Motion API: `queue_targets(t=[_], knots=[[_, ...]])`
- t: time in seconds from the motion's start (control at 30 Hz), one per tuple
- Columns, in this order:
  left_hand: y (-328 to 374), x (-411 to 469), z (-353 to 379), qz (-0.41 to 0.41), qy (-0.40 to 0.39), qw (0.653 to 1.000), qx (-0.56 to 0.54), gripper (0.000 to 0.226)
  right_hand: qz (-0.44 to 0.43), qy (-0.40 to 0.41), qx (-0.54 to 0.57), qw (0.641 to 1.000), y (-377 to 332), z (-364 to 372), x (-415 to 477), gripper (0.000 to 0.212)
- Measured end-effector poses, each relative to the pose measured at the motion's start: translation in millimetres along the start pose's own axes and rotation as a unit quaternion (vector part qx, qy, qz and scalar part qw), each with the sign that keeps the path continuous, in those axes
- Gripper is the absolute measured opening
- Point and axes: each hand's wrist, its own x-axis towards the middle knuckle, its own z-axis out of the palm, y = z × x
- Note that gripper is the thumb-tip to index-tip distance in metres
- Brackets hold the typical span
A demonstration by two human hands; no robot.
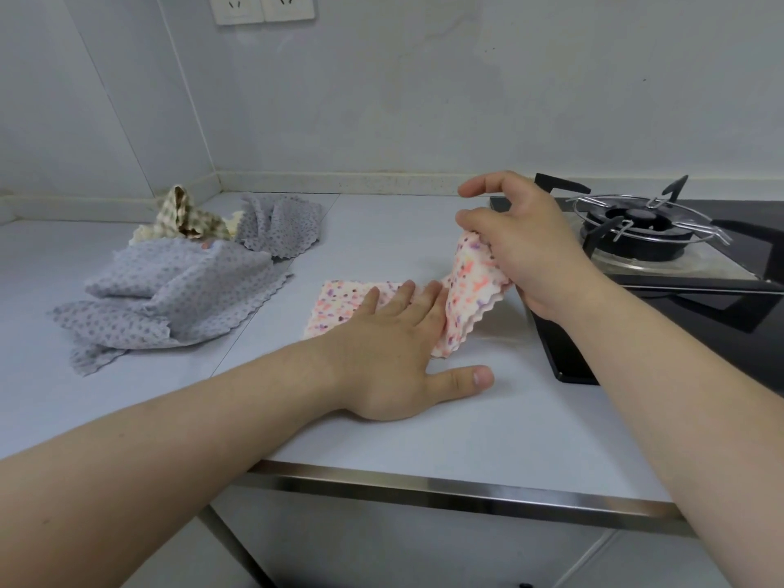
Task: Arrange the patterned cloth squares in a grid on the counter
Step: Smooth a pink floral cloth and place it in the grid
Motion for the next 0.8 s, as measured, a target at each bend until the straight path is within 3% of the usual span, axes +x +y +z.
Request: queue_targets(t=[0.13,0.2,0.27,0.37,0.5,0.57,0.67,0.8], knots=[[-2.6,2.3,-4.0,0.017,-0.012,1.000,-0.022,0.099,0.012,-0.019,0.005,1.000,0.4,1.9,-1.2,0.021],[-13.7,4.6,-18.4,0.050,-0.026,0.981,-0.188,0.092,0.023,-0.029,0.012,0.999,0.3,3.2,-2.0,0.020],[-26.8,6.3,-34.2,0.023,0.038,0.903,-0.427,0.080,0.031,-0.045,0.016,0.998,0.0,4.1,-3.3,0.020],[-44.7,5.9,-47.0,-0.103,0.162,0.788,-0.585,0.076,0.037,-0.080,0.028,0.996,1.4,8.0,-5.2,0.022],[-55.6,-0.1,-47.4,-0.144,0.104,0.708,-0.684,0.070,0.047,-0.197,0.049,0.978,8.0,19.7,-11.3,0.035],[-58.5,-1.9,-46.1,-0.170,0.097,0.705,-0.682,0.065,0.049,-0.229,0.043,0.971,11.6,21.9,-13.2,0.046],[-59.1,-1.8,-42.2,-0.163,0.094,0.747,-0.637,0.047,0.030,-0.203,0.047,0.978,15.0,18.4,-8.7,0.043],[-61.5,-2.5,-39.0,-0.142,0.106,0.795,-0.581,0.070,-0.030,-0.135,-0.090,0.986,24.8,12.8,-2.5,0.029]])
